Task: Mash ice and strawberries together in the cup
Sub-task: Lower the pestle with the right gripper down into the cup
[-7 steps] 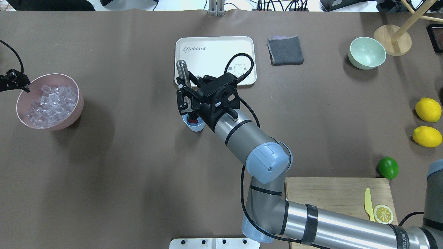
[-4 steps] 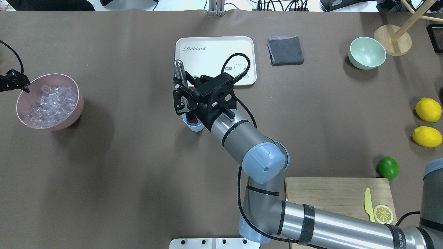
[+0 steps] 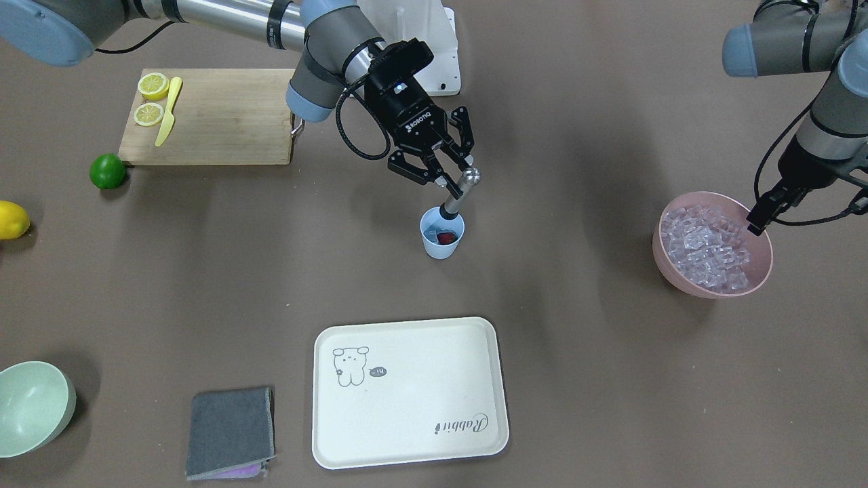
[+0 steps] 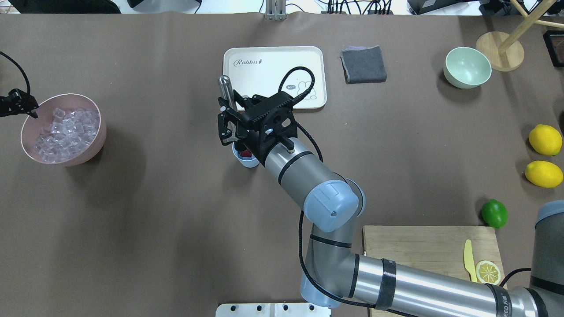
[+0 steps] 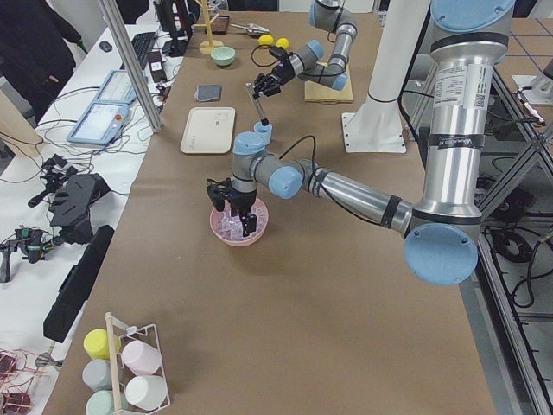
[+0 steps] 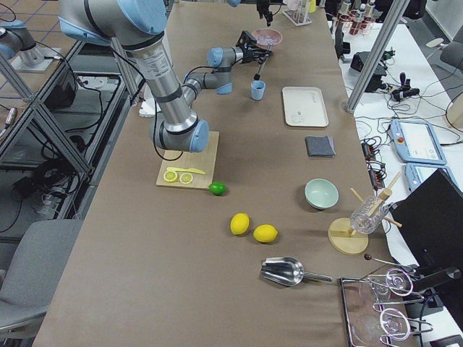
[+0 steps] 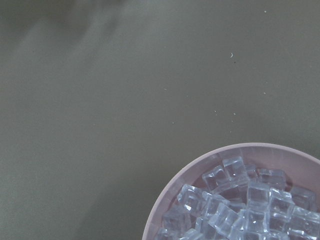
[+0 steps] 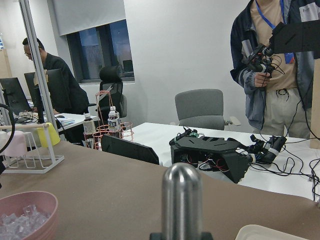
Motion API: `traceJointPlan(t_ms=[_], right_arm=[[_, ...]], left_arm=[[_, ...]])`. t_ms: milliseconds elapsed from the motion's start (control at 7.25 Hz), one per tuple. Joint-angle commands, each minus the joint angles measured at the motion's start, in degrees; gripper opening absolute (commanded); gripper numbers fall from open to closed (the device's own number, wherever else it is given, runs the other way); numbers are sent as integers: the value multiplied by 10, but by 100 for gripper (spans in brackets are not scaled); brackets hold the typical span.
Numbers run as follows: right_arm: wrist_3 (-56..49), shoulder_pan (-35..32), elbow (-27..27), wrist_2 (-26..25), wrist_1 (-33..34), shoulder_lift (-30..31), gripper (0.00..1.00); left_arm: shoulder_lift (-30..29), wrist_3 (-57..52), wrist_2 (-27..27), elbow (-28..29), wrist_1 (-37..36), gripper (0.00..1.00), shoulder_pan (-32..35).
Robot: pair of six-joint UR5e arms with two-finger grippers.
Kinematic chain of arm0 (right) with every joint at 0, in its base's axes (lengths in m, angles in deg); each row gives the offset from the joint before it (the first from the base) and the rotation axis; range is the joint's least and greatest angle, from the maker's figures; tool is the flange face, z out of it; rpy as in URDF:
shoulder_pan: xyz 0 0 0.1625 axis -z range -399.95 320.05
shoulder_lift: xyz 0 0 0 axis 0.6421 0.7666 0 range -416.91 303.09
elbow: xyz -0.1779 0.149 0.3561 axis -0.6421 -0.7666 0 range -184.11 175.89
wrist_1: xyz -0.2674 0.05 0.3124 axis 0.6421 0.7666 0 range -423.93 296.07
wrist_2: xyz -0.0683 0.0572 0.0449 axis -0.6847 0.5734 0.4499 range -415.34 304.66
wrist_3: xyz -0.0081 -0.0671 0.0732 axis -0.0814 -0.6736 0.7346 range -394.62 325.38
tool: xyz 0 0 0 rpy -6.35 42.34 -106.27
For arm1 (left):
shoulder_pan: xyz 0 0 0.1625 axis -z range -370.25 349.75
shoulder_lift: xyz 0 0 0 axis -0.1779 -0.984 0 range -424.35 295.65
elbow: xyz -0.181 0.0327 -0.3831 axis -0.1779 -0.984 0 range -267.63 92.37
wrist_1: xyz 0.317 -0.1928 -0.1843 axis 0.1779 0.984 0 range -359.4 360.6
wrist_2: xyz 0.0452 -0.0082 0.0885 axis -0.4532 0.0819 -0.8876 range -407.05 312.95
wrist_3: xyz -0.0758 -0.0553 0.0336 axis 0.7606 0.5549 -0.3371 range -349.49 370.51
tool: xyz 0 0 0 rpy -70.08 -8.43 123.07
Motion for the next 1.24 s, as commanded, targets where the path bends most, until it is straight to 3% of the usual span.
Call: traceJointPlan(t_ms=[0, 1103], right_arm=[[0, -4, -3, -1, 2, -3, 0], [3, 0, -46, 0, -2, -1, 0]], left_arm=[[-1, 0, 0, 3, 0, 97, 0], [-2, 2, 0, 4, 0, 97, -3]])
